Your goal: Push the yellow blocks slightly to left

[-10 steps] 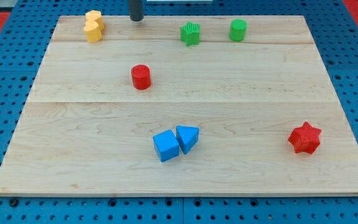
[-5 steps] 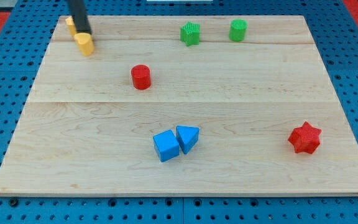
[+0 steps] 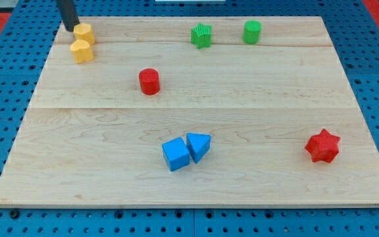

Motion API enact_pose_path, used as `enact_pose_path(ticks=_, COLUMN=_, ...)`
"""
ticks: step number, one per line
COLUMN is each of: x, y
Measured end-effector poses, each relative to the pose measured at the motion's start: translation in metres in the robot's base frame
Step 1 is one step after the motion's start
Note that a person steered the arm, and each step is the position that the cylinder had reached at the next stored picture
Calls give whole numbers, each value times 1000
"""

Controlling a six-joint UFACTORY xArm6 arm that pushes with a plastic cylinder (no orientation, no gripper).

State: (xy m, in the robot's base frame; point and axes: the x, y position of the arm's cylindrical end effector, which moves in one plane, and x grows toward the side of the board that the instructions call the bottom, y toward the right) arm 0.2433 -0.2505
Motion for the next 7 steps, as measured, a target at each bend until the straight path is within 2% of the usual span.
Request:
enact_pose_path(ticks=2, x=-22, y=0)
enact_pose_path(ticks=4, x=-19, y=3)
enact_pose_path(ticks=5, x=-29, y=51)
enact_pose_path(ticks=6, x=8, y=90)
enact_pose_path(ticks=7, x=70, y=75)
